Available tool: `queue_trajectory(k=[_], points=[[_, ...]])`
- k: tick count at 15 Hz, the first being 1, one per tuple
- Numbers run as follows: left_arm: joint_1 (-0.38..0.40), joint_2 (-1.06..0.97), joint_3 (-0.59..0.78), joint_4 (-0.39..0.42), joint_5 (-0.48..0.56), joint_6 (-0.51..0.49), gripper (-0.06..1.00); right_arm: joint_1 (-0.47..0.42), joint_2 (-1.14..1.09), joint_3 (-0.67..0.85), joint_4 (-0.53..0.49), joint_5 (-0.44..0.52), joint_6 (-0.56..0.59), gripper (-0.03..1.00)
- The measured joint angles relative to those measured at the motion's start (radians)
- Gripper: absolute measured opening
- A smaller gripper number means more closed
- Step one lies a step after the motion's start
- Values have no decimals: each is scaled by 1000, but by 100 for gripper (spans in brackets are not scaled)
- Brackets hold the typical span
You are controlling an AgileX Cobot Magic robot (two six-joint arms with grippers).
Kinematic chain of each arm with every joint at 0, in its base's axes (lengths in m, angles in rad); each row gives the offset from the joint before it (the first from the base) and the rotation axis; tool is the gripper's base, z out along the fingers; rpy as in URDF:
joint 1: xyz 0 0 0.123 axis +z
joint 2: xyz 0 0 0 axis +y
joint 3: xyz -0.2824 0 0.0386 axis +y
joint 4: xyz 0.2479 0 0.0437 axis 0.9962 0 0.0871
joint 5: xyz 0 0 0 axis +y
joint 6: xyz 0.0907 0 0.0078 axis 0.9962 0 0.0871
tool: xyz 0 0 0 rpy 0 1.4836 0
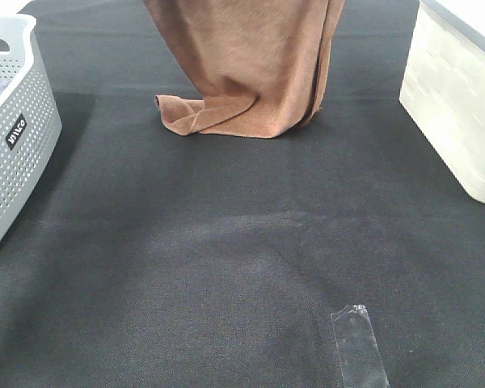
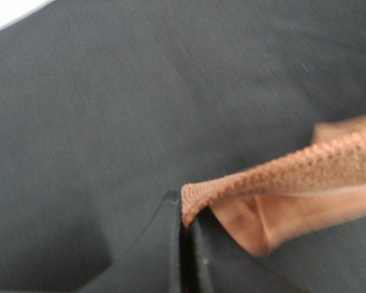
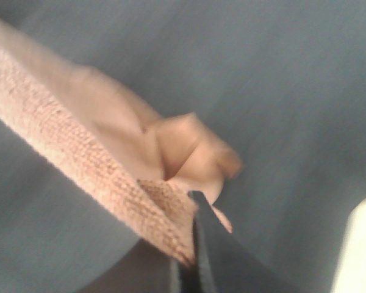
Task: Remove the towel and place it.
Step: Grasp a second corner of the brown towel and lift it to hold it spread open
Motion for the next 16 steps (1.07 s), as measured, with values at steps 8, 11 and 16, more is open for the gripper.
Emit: queue_trajectory(k=[8, 11, 16], points=[[-7, -292, 310, -138, 12, -6, 0, 0, -225, 199, 57, 41, 53, 0], [-35, -545, 674, -147, 12, -7, 0, 0, -396, 439, 65, 45, 79, 0], [-65, -914, 1182, -214, -4, -7, 0, 11, -700, 818, 152, 44, 102, 0]])
